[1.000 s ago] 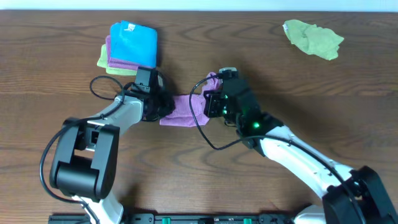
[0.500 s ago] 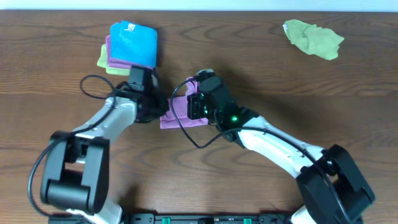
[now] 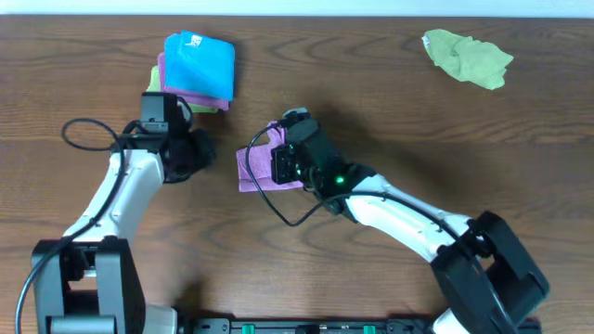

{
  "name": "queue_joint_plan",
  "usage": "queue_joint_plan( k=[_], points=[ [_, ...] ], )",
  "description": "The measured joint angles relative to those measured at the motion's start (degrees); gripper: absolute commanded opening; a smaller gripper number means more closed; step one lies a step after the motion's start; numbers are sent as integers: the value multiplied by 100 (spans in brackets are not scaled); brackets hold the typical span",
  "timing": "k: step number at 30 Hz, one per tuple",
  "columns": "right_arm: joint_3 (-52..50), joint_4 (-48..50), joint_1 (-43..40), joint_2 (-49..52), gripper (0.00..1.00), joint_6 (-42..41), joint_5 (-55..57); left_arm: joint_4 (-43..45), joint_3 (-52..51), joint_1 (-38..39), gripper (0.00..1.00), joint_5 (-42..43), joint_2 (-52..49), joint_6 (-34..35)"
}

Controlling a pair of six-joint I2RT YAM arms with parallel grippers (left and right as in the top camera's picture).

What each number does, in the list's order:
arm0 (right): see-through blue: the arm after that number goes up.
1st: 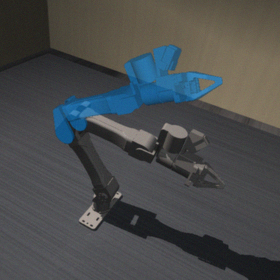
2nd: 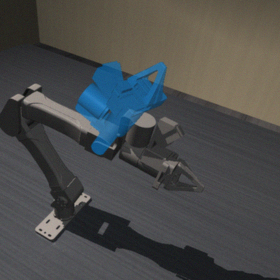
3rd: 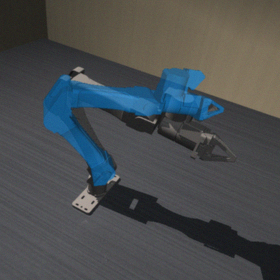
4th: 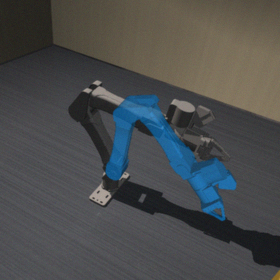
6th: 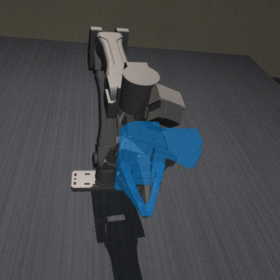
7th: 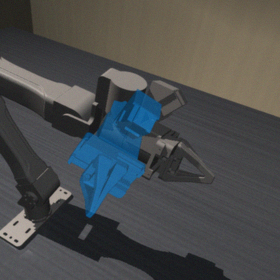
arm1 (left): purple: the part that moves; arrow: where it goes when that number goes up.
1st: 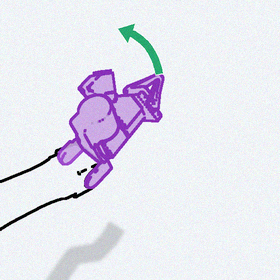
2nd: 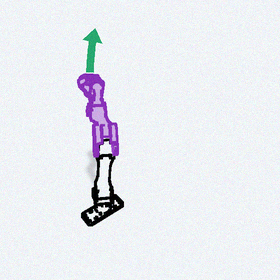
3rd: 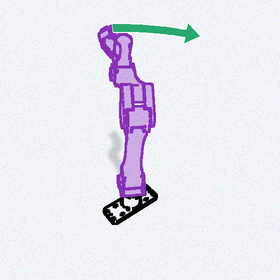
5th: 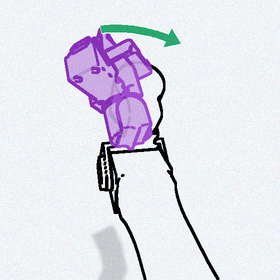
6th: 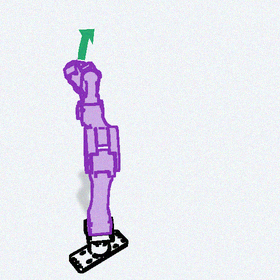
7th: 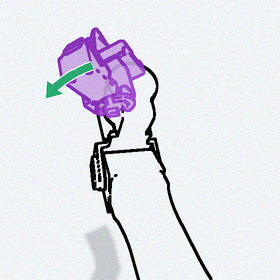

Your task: Fold the cloth

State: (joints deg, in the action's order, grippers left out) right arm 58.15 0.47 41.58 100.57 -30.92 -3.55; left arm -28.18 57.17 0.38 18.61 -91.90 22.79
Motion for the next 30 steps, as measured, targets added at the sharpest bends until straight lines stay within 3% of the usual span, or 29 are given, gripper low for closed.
queue_joint_plan(
  k=[30],
  points=[
    [455,-127,256,767,1,103,-74,-162,2,-61,6,-149,17,-59]
  ],
)
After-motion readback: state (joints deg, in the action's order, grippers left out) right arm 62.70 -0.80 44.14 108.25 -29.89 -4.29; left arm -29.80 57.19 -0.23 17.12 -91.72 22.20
